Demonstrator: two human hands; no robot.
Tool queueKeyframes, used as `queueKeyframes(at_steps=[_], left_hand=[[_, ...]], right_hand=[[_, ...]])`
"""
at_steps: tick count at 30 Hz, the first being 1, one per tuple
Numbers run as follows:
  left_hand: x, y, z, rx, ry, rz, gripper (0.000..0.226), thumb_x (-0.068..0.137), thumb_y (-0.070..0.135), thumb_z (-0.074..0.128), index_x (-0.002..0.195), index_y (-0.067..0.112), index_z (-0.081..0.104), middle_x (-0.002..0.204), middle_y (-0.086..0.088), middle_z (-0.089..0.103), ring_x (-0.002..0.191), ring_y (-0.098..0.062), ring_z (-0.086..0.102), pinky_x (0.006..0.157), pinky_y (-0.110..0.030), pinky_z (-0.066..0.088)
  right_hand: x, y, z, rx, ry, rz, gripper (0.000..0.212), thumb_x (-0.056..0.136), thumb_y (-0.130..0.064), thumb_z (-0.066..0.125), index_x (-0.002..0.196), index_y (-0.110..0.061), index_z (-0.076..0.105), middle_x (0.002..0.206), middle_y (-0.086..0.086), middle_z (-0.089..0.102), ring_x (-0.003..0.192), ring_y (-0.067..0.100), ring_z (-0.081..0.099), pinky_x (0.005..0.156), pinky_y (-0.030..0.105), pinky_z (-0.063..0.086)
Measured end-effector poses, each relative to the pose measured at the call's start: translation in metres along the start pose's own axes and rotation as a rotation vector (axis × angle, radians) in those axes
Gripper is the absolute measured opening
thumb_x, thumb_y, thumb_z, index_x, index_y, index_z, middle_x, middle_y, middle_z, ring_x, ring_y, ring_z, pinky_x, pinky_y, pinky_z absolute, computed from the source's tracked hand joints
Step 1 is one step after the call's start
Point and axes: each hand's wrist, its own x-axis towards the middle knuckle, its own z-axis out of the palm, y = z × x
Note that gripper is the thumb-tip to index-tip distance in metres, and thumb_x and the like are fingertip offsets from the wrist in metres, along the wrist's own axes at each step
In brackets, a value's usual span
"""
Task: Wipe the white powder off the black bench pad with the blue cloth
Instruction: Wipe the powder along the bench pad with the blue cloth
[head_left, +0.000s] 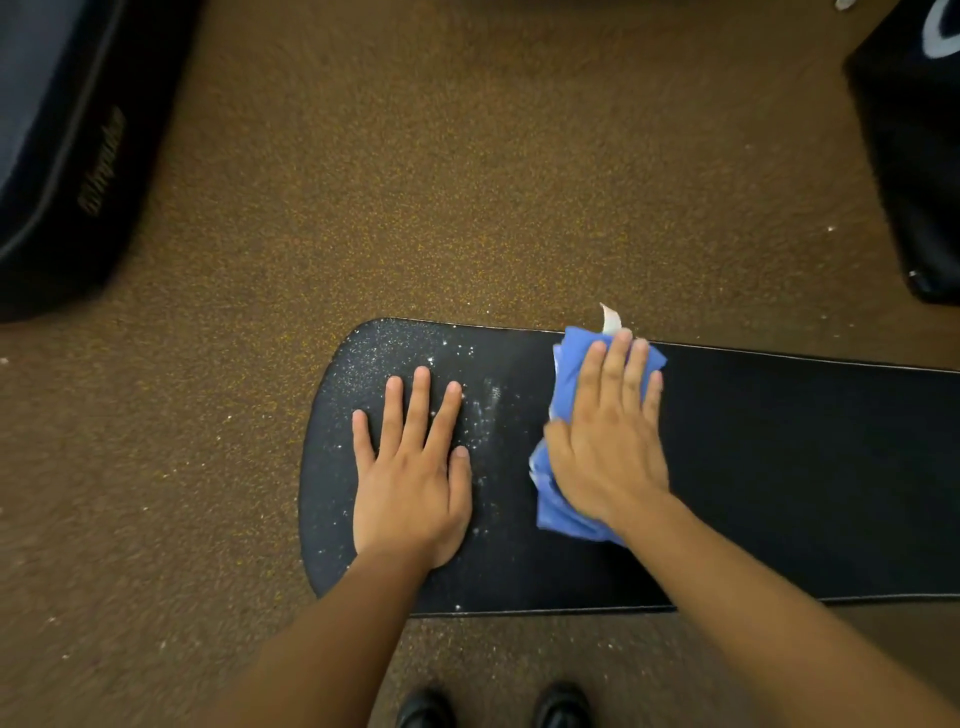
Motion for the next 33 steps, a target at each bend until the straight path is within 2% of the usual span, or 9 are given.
queueKeyframes(at_steps=[2, 9, 12, 16, 19, 22, 26, 30, 33], left_hand=[[0.000, -0.001, 0.001, 0.004, -0.001, -0.005, 0.059, 0.098, 0.041, 0.023, 0.156, 0.029, 0.016, 0.165, 0.002, 0.006, 0.152, -0.021, -0.005, 0.120, -0.053, -0.001], [0.000, -0.002, 0.001, -0.005, 0.004, 0.002, 0.060, 0.097, 0.040, 0.023, 0.156, 0.028, 0.019, 0.165, 0.002, 0.007, 0.152, -0.020, -0.003, 0.120, -0.055, 0.002], [-0.001, -0.001, 0.000, -0.009, 0.004, -0.002, 0.059, 0.098, 0.042, 0.021, 0.156, 0.030, 0.016, 0.165, 0.003, 0.003, 0.152, -0.019, -0.007, 0.120, -0.054, 0.000], [0.001, 0.000, 0.001, -0.010, 0.005, -0.008, 0.060, 0.097, 0.041, 0.022, 0.156, 0.030, 0.017, 0.165, 0.003, 0.004, 0.152, -0.019, -0.006, 0.120, -0.054, -0.001], [0.000, -0.003, 0.002, -0.023, -0.002, 0.001, 0.061, 0.096, 0.040, 0.023, 0.156, 0.030, 0.017, 0.165, 0.003, 0.005, 0.152, -0.019, -0.006, 0.120, -0.054, 0.000], [-0.001, -0.004, 0.001, -0.025, -0.005, 0.006, 0.060, 0.097, 0.039, 0.023, 0.156, 0.030, 0.016, 0.165, 0.004, 0.003, 0.152, -0.019, -0.006, 0.120, -0.055, 0.001], [-0.001, -0.003, 0.001, 0.000, -0.014, -0.003, 0.059, 0.099, 0.040, 0.020, 0.157, 0.030, 0.013, 0.165, 0.004, 0.000, 0.151, -0.019, -0.010, 0.120, -0.055, 0.000], [0.000, -0.001, 0.001, -0.010, -0.008, -0.007, 0.059, 0.098, 0.040, 0.021, 0.156, 0.031, 0.015, 0.165, 0.005, 0.001, 0.152, -0.018, -0.009, 0.120, -0.055, 0.001], [-0.001, -0.002, 0.002, -0.022, 0.002, -0.004, 0.060, 0.097, 0.039, 0.023, 0.156, 0.030, 0.018, 0.165, 0.005, 0.003, 0.152, -0.018, -0.007, 0.120, -0.054, 0.001]], right_hand=[[0.011, -0.026, 0.000, 0.035, -0.021, 0.065, 0.081, 0.085, -0.040, 0.013, 0.149, 0.008, 0.005, 0.157, 0.033, -0.001, 0.146, 0.046, -0.006, 0.118, 0.060, 0.006], [-0.078, 0.001, 0.008, -0.022, -0.020, -0.456, 0.079, 0.083, -0.040, 0.034, 0.148, 0.005, 0.027, 0.157, 0.025, 0.015, 0.147, 0.040, 0.011, 0.115, 0.055, 0.016], [-0.043, 0.031, 0.003, -0.070, 0.002, -0.254, 0.081, 0.082, -0.041, 0.030, 0.146, 0.009, 0.027, 0.156, 0.029, 0.017, 0.146, 0.043, 0.014, 0.116, 0.057, 0.019], [0.018, -0.029, -0.006, 0.072, 0.005, 0.062, 0.085, 0.080, -0.040, 0.015, 0.150, 0.007, 0.010, 0.157, 0.031, 0.003, 0.147, 0.043, -0.003, 0.118, 0.058, 0.005], [-0.022, -0.059, 0.001, 0.054, -0.027, -0.184, 0.085, 0.083, -0.044, 0.020, 0.150, 0.007, 0.012, 0.158, 0.030, 0.003, 0.147, 0.043, -0.003, 0.118, 0.058, 0.004], [-0.084, -0.014, 0.005, 0.008, -0.051, -0.378, 0.084, 0.078, -0.041, 0.033, 0.148, 0.006, 0.025, 0.157, 0.027, 0.015, 0.147, 0.041, 0.011, 0.115, 0.055, 0.014], [-0.046, 0.035, 0.002, -0.053, -0.004, -0.225, 0.086, 0.077, -0.041, 0.033, 0.147, 0.009, 0.024, 0.156, 0.029, 0.018, 0.146, 0.042, 0.013, 0.115, 0.056, 0.019], [0.020, -0.011, -0.001, 0.037, 0.019, 0.041, 0.082, 0.085, -0.042, 0.021, 0.150, 0.007, 0.012, 0.158, 0.030, 0.007, 0.147, 0.043, 0.001, 0.118, 0.058, 0.010], [0.005, -0.040, 0.003, 0.039, 0.039, -0.050, 0.077, 0.094, -0.047, 0.020, 0.151, 0.005, 0.010, 0.158, 0.029, 0.005, 0.147, 0.043, -0.002, 0.118, 0.058, 0.007]])
